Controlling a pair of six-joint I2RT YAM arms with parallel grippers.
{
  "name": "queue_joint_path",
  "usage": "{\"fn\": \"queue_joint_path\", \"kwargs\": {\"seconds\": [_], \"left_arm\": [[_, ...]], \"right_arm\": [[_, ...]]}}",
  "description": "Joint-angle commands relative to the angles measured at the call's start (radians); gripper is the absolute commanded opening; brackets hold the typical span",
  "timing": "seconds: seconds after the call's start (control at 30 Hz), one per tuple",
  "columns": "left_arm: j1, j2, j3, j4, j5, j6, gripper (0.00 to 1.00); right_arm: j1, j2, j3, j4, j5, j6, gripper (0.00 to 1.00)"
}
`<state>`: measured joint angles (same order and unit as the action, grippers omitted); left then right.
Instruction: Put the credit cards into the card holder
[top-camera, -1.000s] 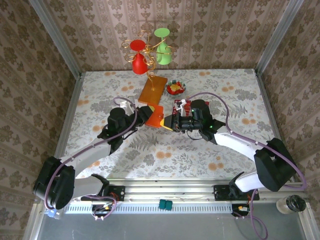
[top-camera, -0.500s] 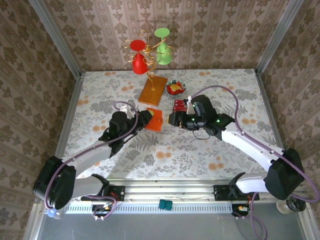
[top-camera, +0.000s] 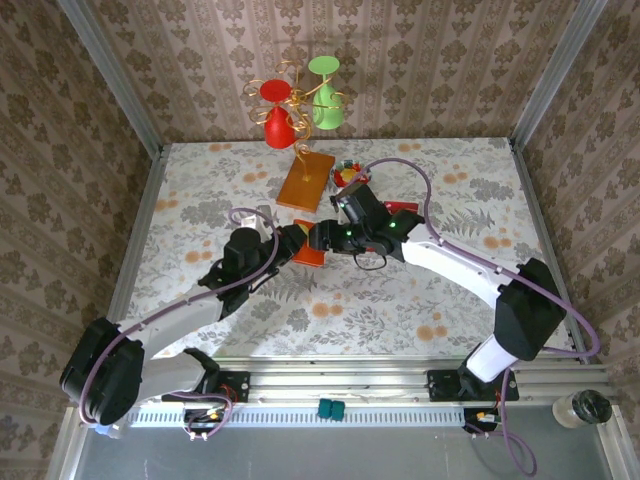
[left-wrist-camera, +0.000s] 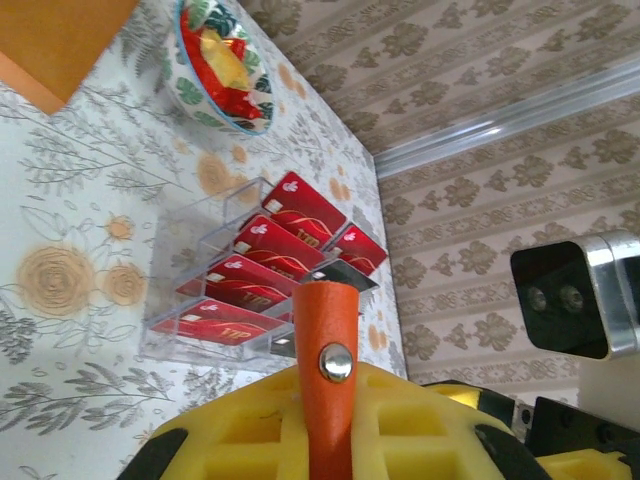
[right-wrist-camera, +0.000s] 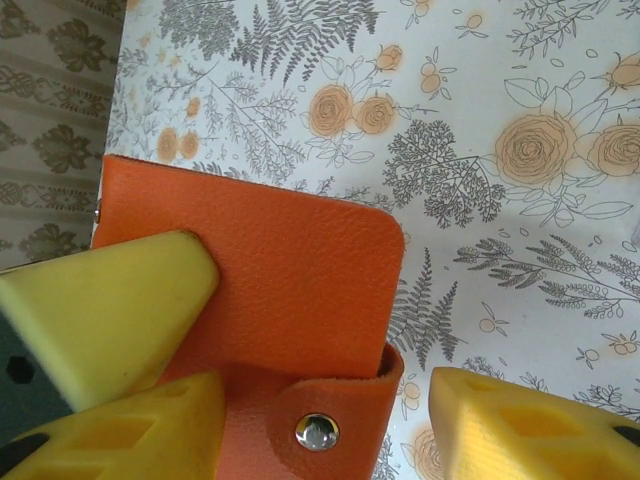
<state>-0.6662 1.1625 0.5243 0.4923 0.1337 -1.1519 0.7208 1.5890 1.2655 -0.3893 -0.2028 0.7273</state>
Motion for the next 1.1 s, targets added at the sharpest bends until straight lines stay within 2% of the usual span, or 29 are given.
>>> {"fn": "queue_joint_path", "kwargs": {"seconds": [0.0,0.37,0.5,0.7,0.9,1.0,1.07], "left_arm": [[-0.012,-0.021,0.011,0.018,-0.009,0.013,0.00],[-0.019,-0.003,0.020,0.043,-0.013,0.012,0.00],[-0.023,-0.004,0.021,0.043,-0.016,0.012,0.00],[-0.029,-0.005,0.026,0.036,-0.020,0.019,0.00],[-0.023,0.005,0.029,0.035,-0.007,0.030,0.00],[-0.014,0.020,0.031,0.049,0.010,0.027,0.00],[-0.010,0.033,0.028,0.072,0.019,0.016,0.00]], "right_arm": [[0.015,0.034,0.029,-0.037,0.055,-0.013,0.53],[0.014,0.041,-0.211,0.033,0.104,0.050,0.33],[-0.008,0.056,-0.320,0.076,0.121,0.077,0.31],[-0.043,0.015,-0.366,0.075,0.118,0.062,0.31],[-0.056,-0.108,-0.355,0.035,0.093,0.043,0.34],[-0.062,-0.190,-0.361,0.062,0.057,0.059,0.41],[-0.064,-0.262,-0.362,0.098,0.020,0.077,0.51]]}}
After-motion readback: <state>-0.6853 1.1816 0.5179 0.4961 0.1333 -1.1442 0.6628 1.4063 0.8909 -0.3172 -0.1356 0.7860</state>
